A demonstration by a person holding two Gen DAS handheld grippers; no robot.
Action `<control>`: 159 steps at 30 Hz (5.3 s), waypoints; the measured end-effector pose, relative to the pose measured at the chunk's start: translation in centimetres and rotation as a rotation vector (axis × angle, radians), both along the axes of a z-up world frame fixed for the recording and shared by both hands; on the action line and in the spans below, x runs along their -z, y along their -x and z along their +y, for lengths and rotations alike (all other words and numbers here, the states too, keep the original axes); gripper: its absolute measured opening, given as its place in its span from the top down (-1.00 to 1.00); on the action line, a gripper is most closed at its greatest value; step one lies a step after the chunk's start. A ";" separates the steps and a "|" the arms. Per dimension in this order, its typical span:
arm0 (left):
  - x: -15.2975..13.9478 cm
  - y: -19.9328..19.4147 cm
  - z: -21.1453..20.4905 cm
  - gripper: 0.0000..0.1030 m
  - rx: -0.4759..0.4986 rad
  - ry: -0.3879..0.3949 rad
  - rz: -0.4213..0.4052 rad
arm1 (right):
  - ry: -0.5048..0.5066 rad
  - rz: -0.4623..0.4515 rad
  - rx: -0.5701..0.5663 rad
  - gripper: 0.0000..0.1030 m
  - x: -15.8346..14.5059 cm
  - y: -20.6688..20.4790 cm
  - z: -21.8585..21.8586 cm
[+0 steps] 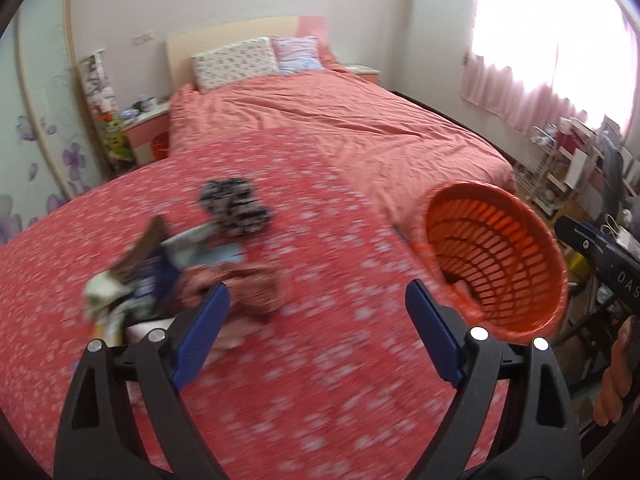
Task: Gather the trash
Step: 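Carry the cup and sock to the orange basket and release both, then grasp the yellow snack wrapper with the left tool while the right tool grasps the striped cloth, then carry the wrapper and striped cloth over the orange basket and release both, then grasp the blue tissue pack with the left tool while the right tool grasps the white tissue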
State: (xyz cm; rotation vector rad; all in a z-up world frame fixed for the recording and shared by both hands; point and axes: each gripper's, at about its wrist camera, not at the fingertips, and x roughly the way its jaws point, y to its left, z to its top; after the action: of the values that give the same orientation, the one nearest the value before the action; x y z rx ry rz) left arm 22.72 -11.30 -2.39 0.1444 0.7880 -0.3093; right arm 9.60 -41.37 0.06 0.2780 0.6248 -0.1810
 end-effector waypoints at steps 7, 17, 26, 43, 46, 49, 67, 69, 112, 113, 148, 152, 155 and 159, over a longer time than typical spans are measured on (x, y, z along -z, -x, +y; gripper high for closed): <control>-0.7 1.1 9.6 -0.68 -0.151 0.013 -0.018 | 0.006 0.025 -0.094 0.01 0.7 0.0 5.3; 3.1 -0.5 17.9 -0.24 -0.286 0.106 0.119 | 0.051 0.061 -0.219 0.01 2.3 -0.7 12.4; 5.5 -0.2 17.4 0.06 -0.271 0.112 0.146 | 0.073 0.098 -0.263 0.01 3.7 -1.5 15.3; 3.8 1.8 20.9 0.23 -0.294 0.116 0.086 | -0.014 0.059 -0.328 0.01 3.1 -4.4 17.9; 3.2 2.2 21.3 0.23 -0.296 0.117 0.068 | -0.027 0.049 -0.343 0.01 2.8 -5.4 18.6; 2.6 2.5 21.7 0.23 -0.300 0.121 0.055 | -0.048 0.056 -0.359 0.01 2.9 -6.5 19.2; 0.5 3.6 23.4 0.23 -0.330 0.146 0.018 | -0.014 0.035 -0.393 0.89 2.6 -5.9 18.9; 0.3 3.7 23.3 0.23 -0.330 0.144 0.014 | -0.004 0.008 -0.384 0.89 1.8 -5.5 18.4; -4.7 2.2 -3.3 0.23 0.137 0.182 -0.041 | 0.009 -0.219 0.024 0.89 -2.6 1.9 -1.1; -4.5 2.2 -4.0 0.23 0.149 0.183 -0.038 | 0.005 -0.218 0.034 0.89 -2.5 1.9 -1.5; 2.0 -1.8 -7.1 -0.34 0.110 0.032 0.030 | -0.017 -0.088 0.134 0.05 0.6 0.4 -5.4; 1.7 -0.7 -2.8 -0.42 0.049 0.012 0.013 | -0.010 -0.079 0.096 0.04 0.5 0.3 -3.5; 1.8 0.1 0.9 -0.45 -0.009 -0.003 0.005 | 0.003 -0.075 0.056 0.04 0.4 0.2 -1.7; 2.3 0.8 7.1 -0.49 -0.119 -0.024 0.007 | 0.019 -0.065 0.001 0.03 0.6 0.0 1.3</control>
State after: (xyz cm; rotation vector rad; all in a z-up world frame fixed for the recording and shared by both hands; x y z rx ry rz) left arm 21.92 -4.17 -4.65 0.1180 0.8043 -0.1882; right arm 9.59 -40.10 -0.49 0.2649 0.5580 -0.1783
